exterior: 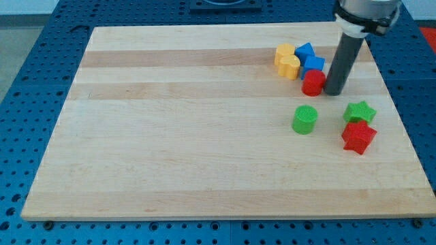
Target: Slide the red star to the top center
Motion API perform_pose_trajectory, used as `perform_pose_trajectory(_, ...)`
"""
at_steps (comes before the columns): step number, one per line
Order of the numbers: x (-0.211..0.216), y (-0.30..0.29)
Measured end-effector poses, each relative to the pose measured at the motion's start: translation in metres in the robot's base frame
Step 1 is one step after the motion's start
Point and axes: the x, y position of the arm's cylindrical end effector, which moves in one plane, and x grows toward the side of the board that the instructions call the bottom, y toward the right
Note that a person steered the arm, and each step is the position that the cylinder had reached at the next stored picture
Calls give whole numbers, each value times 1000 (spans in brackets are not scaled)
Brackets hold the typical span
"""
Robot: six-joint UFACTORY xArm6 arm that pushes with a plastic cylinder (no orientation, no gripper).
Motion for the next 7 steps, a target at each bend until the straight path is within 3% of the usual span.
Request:
perform_pose_trajectory(2,-2,-24)
perform_pose_trajectory(4,15,103)
perform_pose_trajectory(5,59,133)
perform_pose_trajectory(7,117,66)
